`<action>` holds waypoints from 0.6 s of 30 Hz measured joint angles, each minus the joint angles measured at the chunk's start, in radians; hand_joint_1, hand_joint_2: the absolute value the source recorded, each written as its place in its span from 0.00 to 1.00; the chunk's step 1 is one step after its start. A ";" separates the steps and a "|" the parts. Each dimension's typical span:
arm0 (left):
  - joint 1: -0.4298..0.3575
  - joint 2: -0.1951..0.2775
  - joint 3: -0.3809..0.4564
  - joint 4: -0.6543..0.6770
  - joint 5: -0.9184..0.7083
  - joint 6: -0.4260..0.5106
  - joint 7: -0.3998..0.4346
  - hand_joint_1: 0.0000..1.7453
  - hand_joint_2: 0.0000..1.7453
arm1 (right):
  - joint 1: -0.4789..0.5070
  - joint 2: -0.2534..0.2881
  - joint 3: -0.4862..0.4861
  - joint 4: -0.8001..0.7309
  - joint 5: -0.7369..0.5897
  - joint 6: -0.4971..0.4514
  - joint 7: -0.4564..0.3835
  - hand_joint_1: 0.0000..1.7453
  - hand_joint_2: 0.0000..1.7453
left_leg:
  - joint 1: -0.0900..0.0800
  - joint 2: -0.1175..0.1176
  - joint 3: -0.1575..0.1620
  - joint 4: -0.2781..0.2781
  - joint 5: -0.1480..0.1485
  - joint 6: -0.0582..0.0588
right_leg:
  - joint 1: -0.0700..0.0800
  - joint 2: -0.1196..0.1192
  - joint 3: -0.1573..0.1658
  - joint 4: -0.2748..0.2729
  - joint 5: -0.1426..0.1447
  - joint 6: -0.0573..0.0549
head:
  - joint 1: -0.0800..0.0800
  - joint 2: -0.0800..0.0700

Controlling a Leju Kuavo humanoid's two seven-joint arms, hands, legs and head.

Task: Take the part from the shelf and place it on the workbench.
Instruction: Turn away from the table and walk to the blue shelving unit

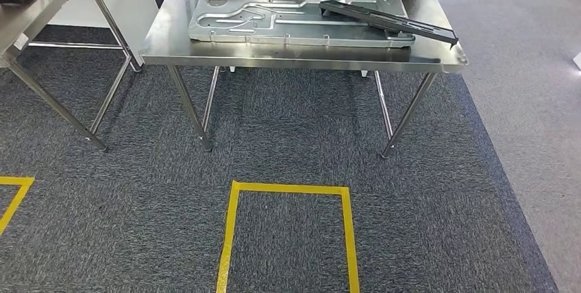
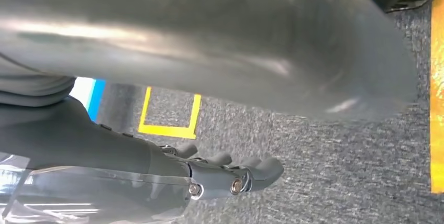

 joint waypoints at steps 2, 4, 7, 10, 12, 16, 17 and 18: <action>-0.003 0.000 -0.005 0.000 -0.007 0.001 0.000 0.00 0.00 | -0.004 0.001 0.000 0.000 -0.002 0.000 -0.013 0.00 0.00 | -0.002 0.000 -0.012 0.008 0.013 -0.012 | 0.004 0.004 0.056 -0.094 -0.014 -0.012 | -0.001 0.000; -0.003 0.002 -0.010 0.000 -0.012 0.001 0.000 0.00 0.00 | -0.006 0.002 0.000 0.001 -0.003 0.001 -0.022 0.00 0.00 | -0.002 -0.001 -0.017 0.009 0.024 -0.025 | 0.007 0.003 0.050 -0.103 -0.008 -0.030 | -0.001 0.000; -0.002 0.006 -0.017 0.001 -0.019 -0.002 -0.006 0.00 0.00 | -0.007 0.004 0.000 0.002 -0.001 0.001 -0.019 0.00 0.00 | 0.002 -0.004 -0.050 0.081 -0.056 -0.041 | 0.004 -0.006 0.020 -0.108 0.022 -0.061 | -0.002 0.000; -0.001 0.010 -0.023 0.001 -0.020 -0.004 -0.016 0.00 0.00 | -0.006 0.005 0.000 0.003 0.012 0.004 0.011 0.00 0.00 | 0.003 -0.004 -0.095 0.264 -0.179 -0.050 | 0.010 -0.009 -0.022 -0.104 0.052 -0.070 | -0.004 0.000; -0.001 0.014 -0.024 0.001 -0.017 -0.003 -0.019 0.00 0.00 | -0.006 0.005 0.000 0.003 0.022 0.010 0.031 0.00 0.00 | 0.004 -0.004 -0.073 0.298 -0.162 -0.049 | 0.014 -0.010 -0.052 -0.097 0.070 -0.068 | -0.004 0.000; -0.005 0.025 -0.024 0.001 -0.008 0.003 -0.016 0.00 0.00 | -0.006 0.010 0.002 0.003 0.031 0.016 0.050 0.00 0.00 | -0.002 -0.004 0.120 0.045 -0.105 -0.028 | 0.020 -0.010 -0.099 -0.073 0.096 -0.058 | -0.003 0.000; -0.006 0.028 -0.025 0.001 -0.007 0.004 -0.014 0.00 0.00 | -0.006 0.011 0.002 0.003 0.033 0.017 0.051 0.00 0.00 | -0.004 -0.004 0.147 -0.002 -0.114 -0.022 | 0.020 -0.011 -0.104 -0.069 0.103 -0.053 | -0.003 0.000; -0.006 0.030 -0.026 0.001 -0.007 0.005 -0.012 0.00 0.00 | -0.006 0.012 0.002 0.003 0.034 0.016 0.051 0.00 0.00 | -0.007 -0.004 0.156 -0.025 -0.120 -0.016 | 0.020 -0.012 -0.108 -0.068 0.110 -0.047 | -0.003 0.000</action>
